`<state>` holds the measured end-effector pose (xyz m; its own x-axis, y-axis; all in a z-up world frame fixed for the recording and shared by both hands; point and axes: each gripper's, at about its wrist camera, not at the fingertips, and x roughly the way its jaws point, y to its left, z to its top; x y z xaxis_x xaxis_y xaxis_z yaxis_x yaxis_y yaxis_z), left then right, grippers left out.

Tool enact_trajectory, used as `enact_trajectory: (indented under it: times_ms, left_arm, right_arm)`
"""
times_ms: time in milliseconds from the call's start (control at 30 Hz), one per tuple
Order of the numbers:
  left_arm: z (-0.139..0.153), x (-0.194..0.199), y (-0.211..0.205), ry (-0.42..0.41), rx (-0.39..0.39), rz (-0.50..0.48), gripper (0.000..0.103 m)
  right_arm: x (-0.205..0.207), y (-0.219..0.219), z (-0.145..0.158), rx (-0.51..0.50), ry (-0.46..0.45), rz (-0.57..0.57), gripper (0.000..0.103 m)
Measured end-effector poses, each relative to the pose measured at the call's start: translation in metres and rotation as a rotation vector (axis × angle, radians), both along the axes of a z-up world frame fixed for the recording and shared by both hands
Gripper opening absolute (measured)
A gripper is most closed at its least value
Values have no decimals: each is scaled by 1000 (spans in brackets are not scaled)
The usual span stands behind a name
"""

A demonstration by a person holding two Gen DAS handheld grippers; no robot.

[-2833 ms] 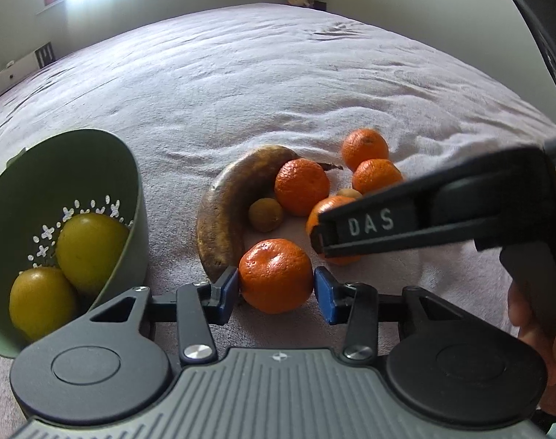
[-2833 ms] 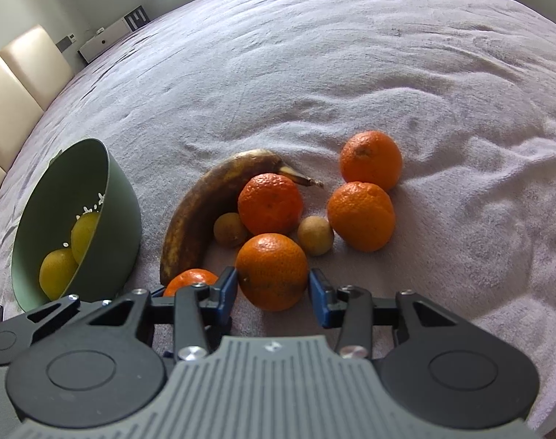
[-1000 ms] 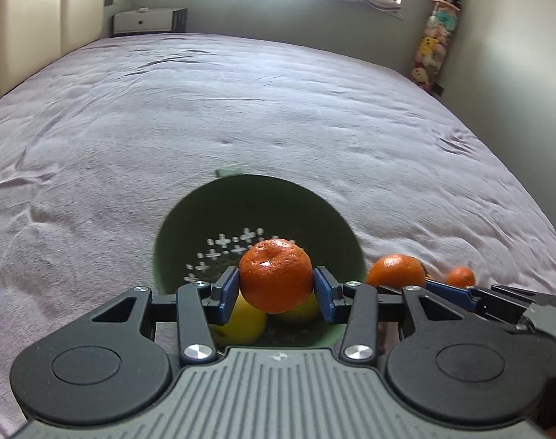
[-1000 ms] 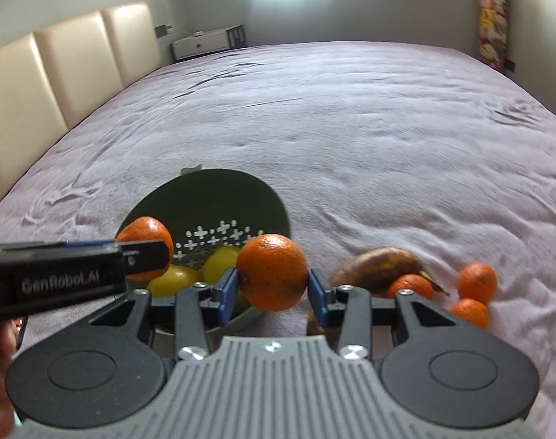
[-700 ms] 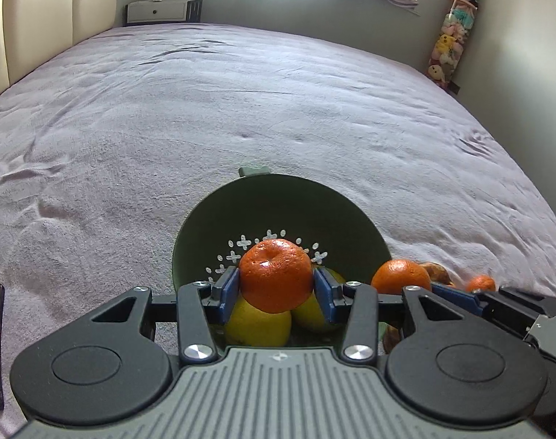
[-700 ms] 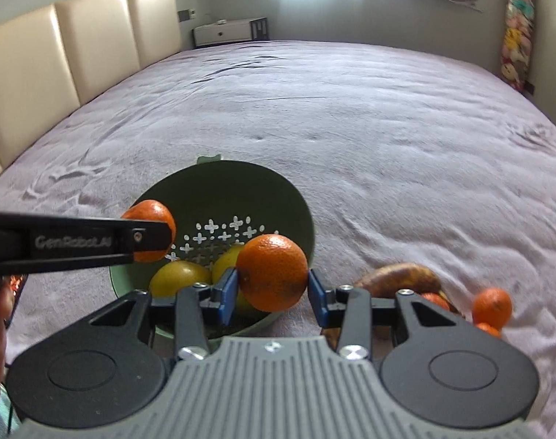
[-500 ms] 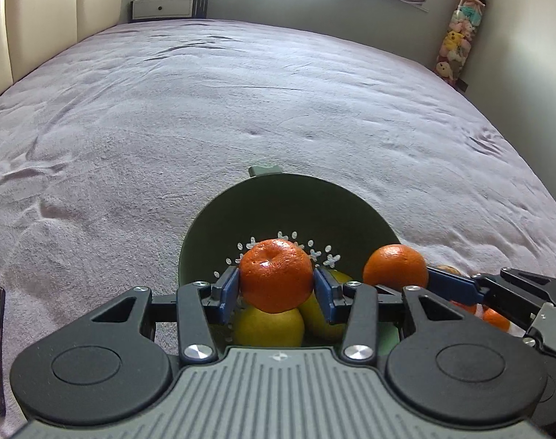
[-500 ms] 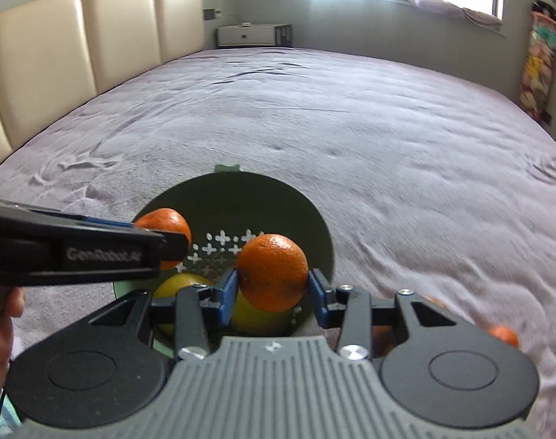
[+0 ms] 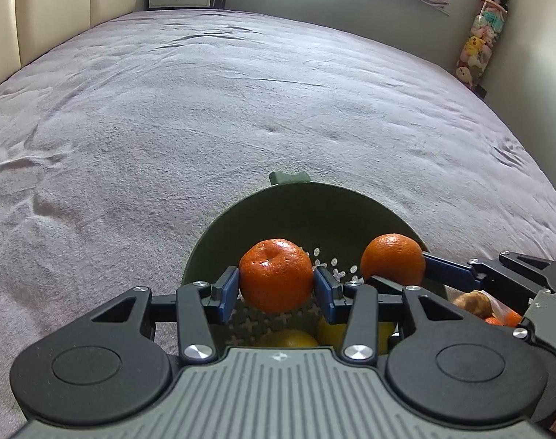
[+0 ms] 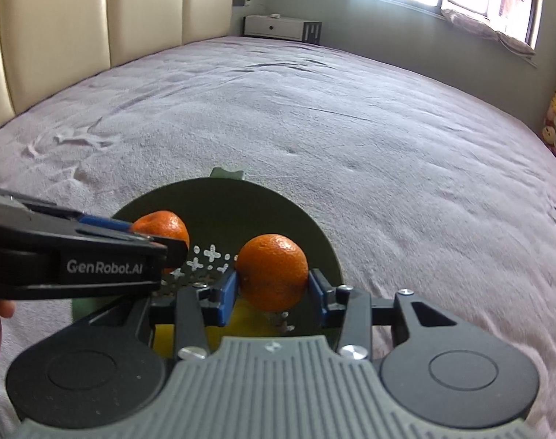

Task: Organize fruits
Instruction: 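Carry both mandarins over the green colander, then release both mandarins into the colander and pull both tools back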

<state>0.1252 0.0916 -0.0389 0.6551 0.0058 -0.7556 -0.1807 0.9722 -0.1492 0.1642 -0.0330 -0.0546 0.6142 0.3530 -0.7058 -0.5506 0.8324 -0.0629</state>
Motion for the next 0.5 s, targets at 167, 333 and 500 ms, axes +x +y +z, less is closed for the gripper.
enact_trajectory:
  times_ms: [167,333,500]
  left_arm:
    - [-6,10,-4,15,4,-11,50]
    - [-13,17,-8,38,24,-14,50]
    - [-21,23,-6,69,8,0,50]
  right_arm:
    - [10,7,-9,-16,23,27,39]
    - [17,12,-18,-34,46,40,39]
    - [23,11,-26,-31,75,30,39]
